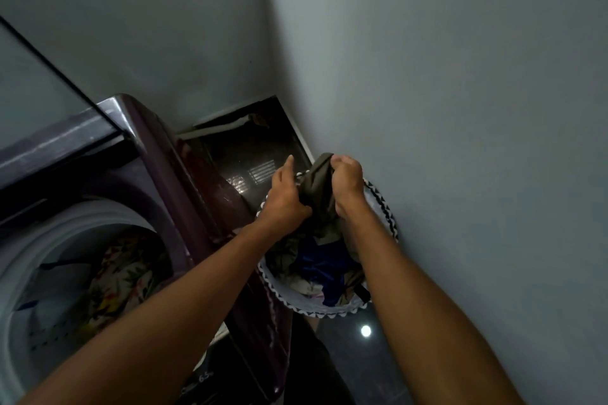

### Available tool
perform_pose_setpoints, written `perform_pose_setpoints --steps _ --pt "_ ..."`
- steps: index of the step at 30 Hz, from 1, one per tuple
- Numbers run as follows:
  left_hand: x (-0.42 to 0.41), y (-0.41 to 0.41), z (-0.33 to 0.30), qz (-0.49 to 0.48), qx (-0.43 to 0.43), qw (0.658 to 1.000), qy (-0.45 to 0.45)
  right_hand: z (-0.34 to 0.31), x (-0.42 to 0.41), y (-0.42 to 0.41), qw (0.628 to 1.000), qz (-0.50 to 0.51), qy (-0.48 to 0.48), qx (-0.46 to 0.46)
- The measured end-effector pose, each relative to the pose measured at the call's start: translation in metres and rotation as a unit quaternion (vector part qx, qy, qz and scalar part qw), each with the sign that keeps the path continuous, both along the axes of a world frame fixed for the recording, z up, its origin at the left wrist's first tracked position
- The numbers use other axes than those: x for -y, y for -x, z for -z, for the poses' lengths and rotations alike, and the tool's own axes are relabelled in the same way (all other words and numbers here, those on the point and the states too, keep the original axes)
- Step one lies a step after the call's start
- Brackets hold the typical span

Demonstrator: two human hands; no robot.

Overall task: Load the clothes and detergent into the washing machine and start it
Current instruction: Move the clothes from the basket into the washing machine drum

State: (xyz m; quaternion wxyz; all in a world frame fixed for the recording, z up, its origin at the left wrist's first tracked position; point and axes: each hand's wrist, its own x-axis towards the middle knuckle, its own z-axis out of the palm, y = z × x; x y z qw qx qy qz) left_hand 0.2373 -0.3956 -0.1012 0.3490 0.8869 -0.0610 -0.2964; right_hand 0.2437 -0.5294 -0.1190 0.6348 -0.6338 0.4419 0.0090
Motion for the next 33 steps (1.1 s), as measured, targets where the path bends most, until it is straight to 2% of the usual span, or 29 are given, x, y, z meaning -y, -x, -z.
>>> perform_pose_setpoints --steps 2,4,6,7,9,11,14,18,22,27,30,33 --pt "-0.005 0.005 -0.007 -0.001 -0.011 0.999 0.036 -0.020 -0.007 0.000 0.990 0.024 -0.132 0.034" --pt "-0.011 0.012 -0.016 0.001 -0.024 0.996 0.086 -0.041 -0.015 0.002 0.972 -0.003 -0.232 0.045" --pt "-0.018 0.019 -0.032 -0.006 -0.018 0.997 0.081 -0.059 -0.022 0.003 0.964 -0.056 -0.255 0.044" --pt "-0.021 0.021 -0.041 -0.017 -0.011 0.997 0.079 -0.067 -0.024 0.003 0.962 -0.074 -0.257 0.043" --pt "-0.034 0.028 -0.060 -0.057 -0.017 0.990 0.131 -0.083 -0.032 0.005 0.965 -0.090 -0.242 0.053" --pt "-0.052 0.034 -0.080 -0.101 -0.010 0.978 0.180 -0.097 -0.041 0.008 0.968 -0.109 -0.200 0.101" --pt "-0.080 0.039 -0.105 -0.179 0.044 0.962 0.199 -0.114 -0.060 0.020 0.947 -0.201 -0.196 0.157" --pt "-0.122 0.043 -0.135 -0.280 0.067 0.931 0.226 -0.138 -0.097 0.040 0.892 -0.340 -0.258 0.150" --pt "-0.165 0.050 -0.162 -0.335 0.088 0.905 0.246 -0.161 -0.141 0.051 0.879 -0.383 -0.250 0.134" --pt "-0.228 0.051 -0.176 -0.428 0.073 0.852 0.293 -0.180 -0.186 0.060 0.833 -0.453 -0.289 0.128" --pt "-0.265 0.051 -0.184 -0.485 0.064 0.821 0.296 -0.185 -0.219 0.060 0.818 -0.509 -0.232 0.135" --pt "-0.297 0.061 -0.188 -0.524 0.056 0.807 0.267 -0.183 -0.261 0.062 0.823 -0.513 -0.192 0.148"
